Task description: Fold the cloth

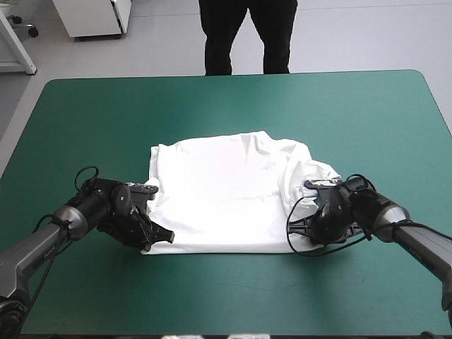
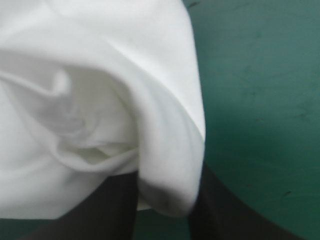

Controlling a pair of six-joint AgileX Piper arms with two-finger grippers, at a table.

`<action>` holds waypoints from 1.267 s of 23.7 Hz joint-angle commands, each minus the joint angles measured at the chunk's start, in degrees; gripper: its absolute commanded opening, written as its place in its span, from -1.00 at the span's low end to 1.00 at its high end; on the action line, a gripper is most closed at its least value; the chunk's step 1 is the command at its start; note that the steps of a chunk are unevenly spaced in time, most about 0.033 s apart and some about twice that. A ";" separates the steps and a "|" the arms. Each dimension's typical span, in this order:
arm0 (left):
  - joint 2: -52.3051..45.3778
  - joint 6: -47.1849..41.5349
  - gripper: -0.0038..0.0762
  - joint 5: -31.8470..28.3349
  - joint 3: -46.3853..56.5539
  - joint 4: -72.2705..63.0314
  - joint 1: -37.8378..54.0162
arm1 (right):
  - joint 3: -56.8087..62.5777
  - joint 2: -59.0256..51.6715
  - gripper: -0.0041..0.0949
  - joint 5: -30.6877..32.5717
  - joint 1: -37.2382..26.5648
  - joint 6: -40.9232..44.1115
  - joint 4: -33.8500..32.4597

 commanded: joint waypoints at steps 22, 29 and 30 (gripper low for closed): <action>-3.32 -0.40 -0.93 3.63 -27.97 4.31 -0.06 | -20.89 -10.83 -0.95 3.79 -1.66 3.55 -10.98; 5.92 -2.35 -0.93 -0.47 -37.06 7.78 -0.06 | -29.92 -0.97 -0.95 1.48 -9.44 -1.70 -6.30; 7.37 -2.82 -0.93 -1.06 -38.37 8.92 -0.06 | -31.12 0.51 -0.95 0.95 -10.46 -2.46 -5.71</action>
